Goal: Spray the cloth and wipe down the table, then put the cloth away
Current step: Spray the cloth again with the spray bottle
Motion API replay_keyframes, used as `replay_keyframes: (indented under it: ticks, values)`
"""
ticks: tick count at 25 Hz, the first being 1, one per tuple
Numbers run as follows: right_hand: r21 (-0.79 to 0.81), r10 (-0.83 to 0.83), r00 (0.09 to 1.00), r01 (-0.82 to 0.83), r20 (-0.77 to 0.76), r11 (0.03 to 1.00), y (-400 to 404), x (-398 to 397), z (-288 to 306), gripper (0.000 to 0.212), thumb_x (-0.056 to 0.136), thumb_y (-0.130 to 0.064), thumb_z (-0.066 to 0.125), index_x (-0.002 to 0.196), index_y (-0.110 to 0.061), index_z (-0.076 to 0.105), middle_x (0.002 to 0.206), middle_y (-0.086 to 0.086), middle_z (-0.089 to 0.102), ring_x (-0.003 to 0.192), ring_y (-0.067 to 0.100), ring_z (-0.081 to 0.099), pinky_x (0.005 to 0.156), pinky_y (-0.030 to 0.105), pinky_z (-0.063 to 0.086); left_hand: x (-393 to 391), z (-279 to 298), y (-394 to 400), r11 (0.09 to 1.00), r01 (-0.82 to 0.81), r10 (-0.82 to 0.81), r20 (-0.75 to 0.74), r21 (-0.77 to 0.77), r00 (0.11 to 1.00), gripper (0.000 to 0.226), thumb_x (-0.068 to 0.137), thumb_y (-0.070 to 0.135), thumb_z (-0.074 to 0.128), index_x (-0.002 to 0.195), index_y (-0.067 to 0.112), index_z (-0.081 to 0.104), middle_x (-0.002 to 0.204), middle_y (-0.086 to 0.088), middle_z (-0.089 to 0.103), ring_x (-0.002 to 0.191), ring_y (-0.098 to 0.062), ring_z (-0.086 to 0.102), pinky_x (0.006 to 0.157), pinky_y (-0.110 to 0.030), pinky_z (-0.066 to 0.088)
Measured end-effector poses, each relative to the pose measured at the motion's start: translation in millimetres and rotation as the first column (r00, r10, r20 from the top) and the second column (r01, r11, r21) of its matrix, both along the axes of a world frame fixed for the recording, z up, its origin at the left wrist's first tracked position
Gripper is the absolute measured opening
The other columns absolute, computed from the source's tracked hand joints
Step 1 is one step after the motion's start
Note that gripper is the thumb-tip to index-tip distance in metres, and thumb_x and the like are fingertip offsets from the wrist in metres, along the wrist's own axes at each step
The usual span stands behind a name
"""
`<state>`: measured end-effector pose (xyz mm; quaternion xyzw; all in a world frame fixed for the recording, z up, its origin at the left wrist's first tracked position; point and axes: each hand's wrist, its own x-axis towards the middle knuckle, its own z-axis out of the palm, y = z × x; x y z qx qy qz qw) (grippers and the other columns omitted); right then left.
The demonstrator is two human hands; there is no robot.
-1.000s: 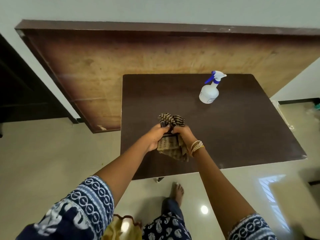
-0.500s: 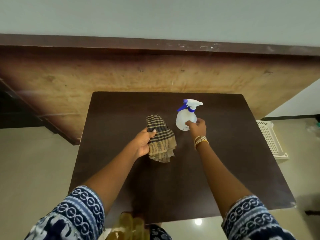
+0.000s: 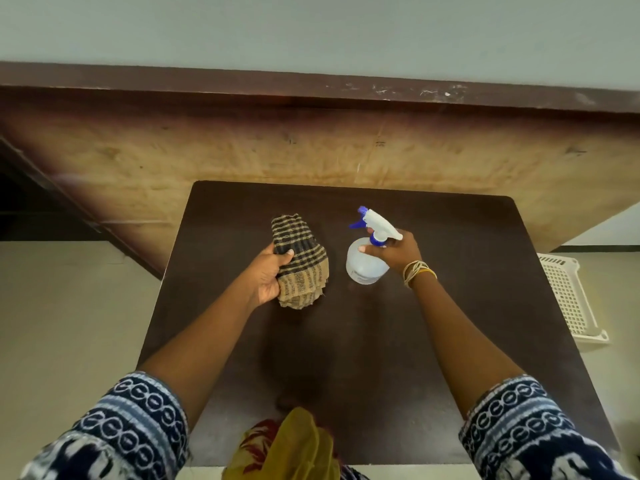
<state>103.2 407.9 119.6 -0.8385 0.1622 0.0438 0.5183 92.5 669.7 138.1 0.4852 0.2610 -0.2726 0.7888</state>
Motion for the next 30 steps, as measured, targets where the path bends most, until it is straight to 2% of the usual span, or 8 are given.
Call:
replay_keyframes:
  ticks: [3,6,8,12,17,22,25,30]
  values:
    - [0.114,-0.056,0.997,0.051,0.047,0.992,31,-15,4,0.023,0.074,-0.015,0.081,0.092,-0.004,0.072,0.093,0.008,0.072,0.085,0.021,0.066,0.078,0.035,0.053,-3,1,17,0.998,-0.039,0.038,-0.003,-0.041,0.999,0.025,0.098,0.0,0.044,0.11,0.017,0.059,0.108,-0.015,0.066,0.099,-0.031,0.065,0.078,-0.05,0.052]
    - [0.532,-0.137,0.984,0.179,-0.117,0.828,76,-44,23,0.004,0.065,0.003,0.059,0.069,0.003,0.059,0.067,0.009,0.062,0.07,0.023,0.062,0.072,0.045,0.056,-8,3,40,0.995,-0.055,0.055,-0.006,-0.088,0.998,0.023,0.099,0.007,0.046,0.116,0.017,0.058,0.117,-0.018,0.064,0.103,-0.033,0.064,0.078,-0.052,0.051]
    - [0.624,-0.049,0.977,0.172,-0.21,0.763,104,-61,38,0.015,0.067,0.013,0.048,0.064,-0.001,0.051,0.06,0.007,0.054,0.064,0.021,0.062,0.063,0.04,0.059,-13,6,56,0.992,-0.069,0.068,-0.008,-0.109,0.998,0.026,0.099,0.012,0.048,0.123,0.016,0.056,0.119,-0.018,0.064,0.104,-0.034,0.064,0.077,-0.052,0.051]
    - [0.504,0.151,0.944,0.02,-0.295,0.863,153,-87,59,0.014,0.054,0.008,0.052,0.062,-0.003,0.047,0.057,0.011,0.052,0.055,0.027,0.06,0.048,0.026,0.047,-34,7,91,0.991,-0.059,0.059,-0.005,-0.124,0.998,0.038,0.098,0.02,0.052,0.135,0.014,0.05,0.125,-0.02,0.062,0.11,-0.036,0.063,0.082,-0.054,0.052]
    - [0.273,0.28,0.791,-0.149,-0.543,0.95,203,-112,79,0.013,0.068,0.014,0.049,0.07,0.002,0.053,0.065,0.015,0.055,0.055,0.024,0.066,0.05,0.025,0.051,-49,9,136,0.989,-0.07,0.072,0.015,-0.127,0.997,0.04,0.098,0.021,0.052,0.136,0.013,0.049,0.127,-0.021,0.062,0.112,-0.037,0.062,0.089,-0.057,0.05]
    - [0.351,0.22,0.928,-0.106,-0.302,0.93,234,-136,84,0.019,0.067,0.011,0.045,0.068,-0.008,0.049,0.056,0.013,0.049,0.038,0.017,0.048,0.05,0.027,0.042,-51,16,159,0.986,-0.074,0.079,0.034,-0.147,0.996,0.035,0.098,0.019,0.051,0.133,0.014,0.052,0.125,-0.02,0.062,0.108,-0.036,0.063,0.083,-0.055,0.051]
    - [0.281,0.239,0.913,-0.146,-0.332,0.949,252,-140,79,0.009,0.054,-0.001,0.051,0.062,-0.001,0.05,0.059,0.017,0.049,0.04,0.024,0.05,0.053,0.031,0.045,-53,18,162,0.985,-0.06,0.067,0.038,-0.161,0.997,0.036,0.099,0.02,0.05,0.134,0.013,0.051,0.118,-0.019,0.065,0.104,-0.036,0.064,0.08,-0.054,0.052]
    - [-0.067,0.259,0.745,-0.377,-0.614,0.924,268,-139,58,0.048,0.069,-0.001,0.061,0.115,-0.003,0.052,0.088,0.011,0.061,0.082,0.026,0.061,0.067,0.031,0.05,-49,22,170,0.981,-0.051,0.062,0.057,-0.186,0.996,0.03,0.1,0.017,0.049,0.129,0.012,0.053,0.109,-0.016,0.066,0.099,-0.033,0.065,0.081,-0.054,0.051]
